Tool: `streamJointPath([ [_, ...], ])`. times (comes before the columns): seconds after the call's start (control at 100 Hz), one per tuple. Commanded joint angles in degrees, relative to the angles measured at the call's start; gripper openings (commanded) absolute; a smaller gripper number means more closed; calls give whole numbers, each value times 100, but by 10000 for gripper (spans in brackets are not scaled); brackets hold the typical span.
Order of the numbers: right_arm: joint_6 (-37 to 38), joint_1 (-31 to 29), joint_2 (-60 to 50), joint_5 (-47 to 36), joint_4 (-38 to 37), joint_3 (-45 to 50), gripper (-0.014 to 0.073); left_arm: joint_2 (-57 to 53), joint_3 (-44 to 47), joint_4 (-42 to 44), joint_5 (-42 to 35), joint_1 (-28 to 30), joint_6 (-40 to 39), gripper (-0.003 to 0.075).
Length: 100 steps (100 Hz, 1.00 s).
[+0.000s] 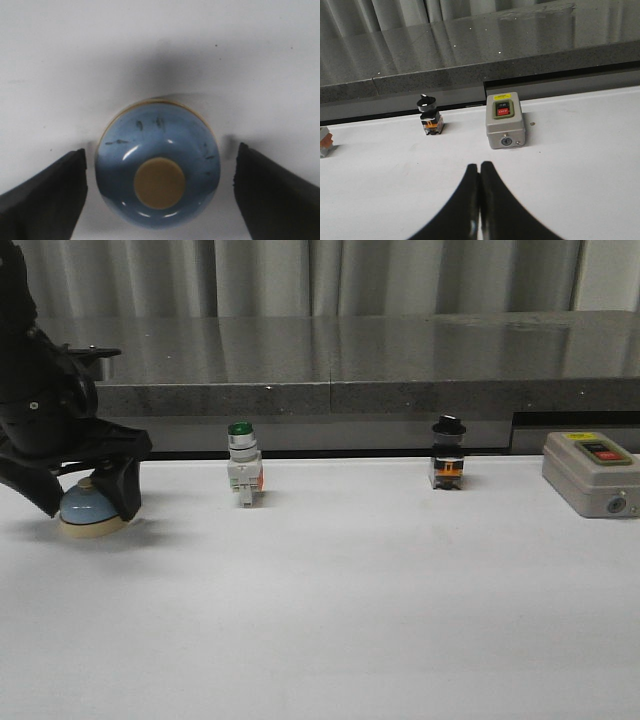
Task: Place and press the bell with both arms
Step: 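Lower the left gripper over the blue bell and close on it, then lift the blue bell with the left gripper and carry it toward table center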
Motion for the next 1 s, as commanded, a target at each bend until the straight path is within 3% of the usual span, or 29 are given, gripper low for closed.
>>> streamJointPath([
  [0.0, -44, -45, -112, -471, 0, -114, -64, -282, -163, -14, -68, -30, -8, 443],
  [0.12, -44, -45, -112, -471, 0, -114, -64, -282, -163, -15, -57, -30, -8, 316],
  [0.21, -44, -45, -112, -471, 0, -114, -64, -307, -163, -15, 42, -30, -8, 277],
  [0.67, -44, -45, -112, -471, 0, -114, -64, -1586, -163, -36, 1260, -124, 1, 273],
  [0.99, -44, -45, -112, -471, 0, -114, -64, -1950, -163, -36, 1369, -1309, 1, 272],
])
